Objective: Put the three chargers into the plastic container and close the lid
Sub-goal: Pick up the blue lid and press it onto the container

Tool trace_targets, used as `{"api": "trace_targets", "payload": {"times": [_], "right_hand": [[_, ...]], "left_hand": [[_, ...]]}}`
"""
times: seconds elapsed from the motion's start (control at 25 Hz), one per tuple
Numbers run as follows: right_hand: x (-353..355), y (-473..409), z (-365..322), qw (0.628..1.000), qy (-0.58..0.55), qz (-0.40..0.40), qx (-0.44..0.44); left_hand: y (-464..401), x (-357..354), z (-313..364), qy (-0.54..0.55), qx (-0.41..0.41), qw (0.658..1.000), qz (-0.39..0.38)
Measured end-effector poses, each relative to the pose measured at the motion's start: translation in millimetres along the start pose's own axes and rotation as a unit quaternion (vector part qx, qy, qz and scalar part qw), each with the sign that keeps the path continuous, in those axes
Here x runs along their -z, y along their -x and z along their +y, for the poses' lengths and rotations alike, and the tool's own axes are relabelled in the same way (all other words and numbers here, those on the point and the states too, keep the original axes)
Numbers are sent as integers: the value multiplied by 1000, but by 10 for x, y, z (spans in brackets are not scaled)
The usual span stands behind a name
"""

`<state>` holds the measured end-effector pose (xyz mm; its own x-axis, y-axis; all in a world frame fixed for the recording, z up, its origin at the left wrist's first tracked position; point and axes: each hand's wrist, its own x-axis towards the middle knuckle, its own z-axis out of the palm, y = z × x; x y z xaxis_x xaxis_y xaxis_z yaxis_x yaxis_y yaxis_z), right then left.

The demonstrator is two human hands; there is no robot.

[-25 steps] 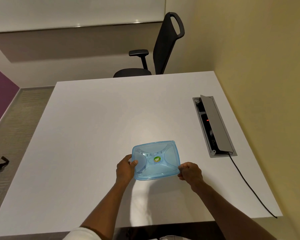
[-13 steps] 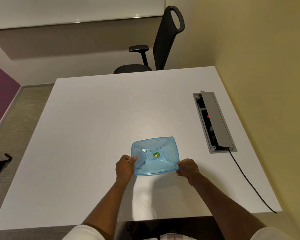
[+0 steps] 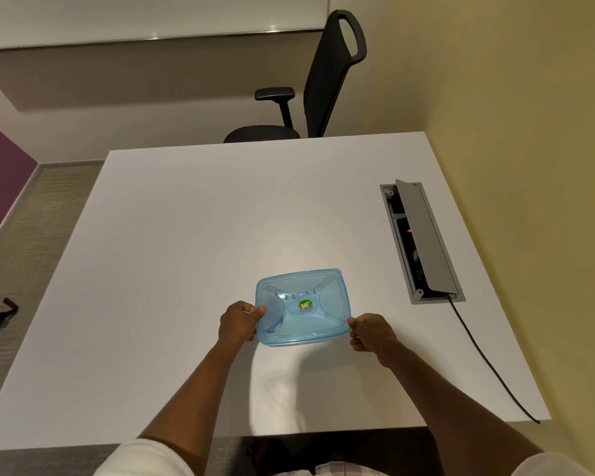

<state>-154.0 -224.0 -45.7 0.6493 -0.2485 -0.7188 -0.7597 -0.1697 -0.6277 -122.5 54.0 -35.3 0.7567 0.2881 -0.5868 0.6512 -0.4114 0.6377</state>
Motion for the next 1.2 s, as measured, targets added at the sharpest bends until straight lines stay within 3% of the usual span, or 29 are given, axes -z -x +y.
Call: {"api": "trace_targets", "payload": {"times": [0.12,0.4,0.52,0.96,1.2], "right_hand": [[102,-29,-98,1000,-13,-23,17],[2,-348,-684,991,53,28,117],[-75,-487,-831,991,68,27,114],[-173,-739,-886,982,148,66,98],[-224,-749,-862,979,159,81,100]], "left_hand": [[-71,54,66,-15,-5,1000,-10],[-241,19,303,-41,-73,996,4],[-339,-7,367,-67,-67,995,9],[-507,44,353,35,-6,999,-15],[-550,61,386,30,0,999,-28]]}}
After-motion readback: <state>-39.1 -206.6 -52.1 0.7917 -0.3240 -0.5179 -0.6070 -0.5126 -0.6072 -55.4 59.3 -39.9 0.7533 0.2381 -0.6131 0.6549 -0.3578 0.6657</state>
